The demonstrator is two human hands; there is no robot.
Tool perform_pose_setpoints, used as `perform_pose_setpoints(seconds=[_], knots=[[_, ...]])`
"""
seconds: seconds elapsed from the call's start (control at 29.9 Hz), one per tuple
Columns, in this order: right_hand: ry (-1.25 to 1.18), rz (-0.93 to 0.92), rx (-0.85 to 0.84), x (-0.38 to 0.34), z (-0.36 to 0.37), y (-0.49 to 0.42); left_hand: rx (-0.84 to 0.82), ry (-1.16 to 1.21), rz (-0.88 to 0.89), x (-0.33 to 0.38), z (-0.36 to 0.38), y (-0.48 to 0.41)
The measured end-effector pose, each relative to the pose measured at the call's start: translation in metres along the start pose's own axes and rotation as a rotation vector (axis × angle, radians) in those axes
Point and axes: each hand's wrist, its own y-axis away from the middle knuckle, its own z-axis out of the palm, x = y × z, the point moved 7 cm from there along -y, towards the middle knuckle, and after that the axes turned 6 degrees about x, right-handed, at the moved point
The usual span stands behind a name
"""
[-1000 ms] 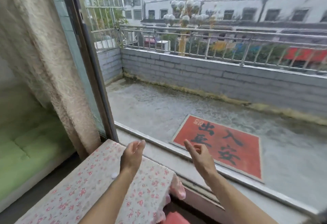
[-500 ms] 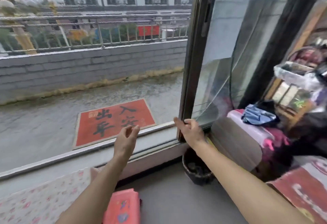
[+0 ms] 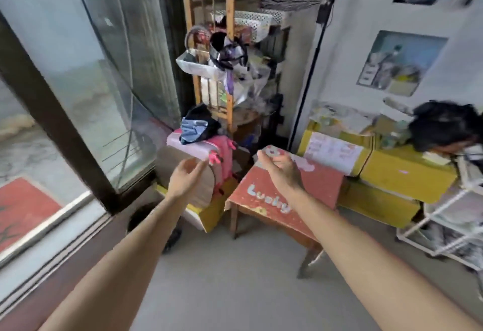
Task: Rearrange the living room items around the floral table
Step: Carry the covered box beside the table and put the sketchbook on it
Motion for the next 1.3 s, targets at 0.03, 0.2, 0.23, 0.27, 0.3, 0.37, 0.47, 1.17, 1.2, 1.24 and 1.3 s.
perform_pose_setpoints(seconds=[0.03, 0.2, 0.23, 0.27, 0.3, 0.37, 0.47, 1.17, 1.2, 1.24, 1.3], knots=[[0.011, 0.021, 0.025, 0.016, -0.027, -0.013, -0.059, -0.012, 0.029, 0.012, 0.034, 0.006], [-0.078, 0.141, 0.154, 0.088, -0.143, -0.050, -0.250, -0.086, 0.030, 0.047, 0.172, 0.034], [-0.088, 0.145, 0.167, 0.102, -0.158, -0.057, -0.281, -0.099, 0.047, 0.053, 0.192, 0.038], [-0.102, 0.152, 0.183, 0.119, -0.180, -0.068, -0.305, -0.110, 0.062, 0.066, 0.221, 0.041], [-0.103, 0.155, 0.179, 0.125, -0.183, -0.070, -0.308, -0.118, 0.059, 0.068, 0.227, 0.041], [-0.111, 0.182, 0.178, 0.146, -0.200, -0.088, -0.329, -0.126, 0.066, 0.081, 0.259, 0.039], [-0.147, 0.208, 0.177, 0.164, -0.216, -0.109, -0.351, -0.131, 0.048, 0.086, 0.296, 0.030], [0.250, 0.333, -0.291, 0.284, -0.129, -0.429, -0.458, -0.323, -0.448, -0.094, 0.513, -0.094], [0.287, 0.339, -0.333, 0.297, -0.115, -0.444, -0.428, -0.339, -0.508, -0.114, 0.514, -0.094], [0.329, 0.343, -0.386, 0.309, -0.100, -0.463, -0.392, -0.328, -0.592, -0.131, 0.514, -0.094], [0.379, 0.349, -0.462, 0.330, -0.081, -0.491, -0.294, -0.266, -0.736, -0.160, 0.513, -0.092]])
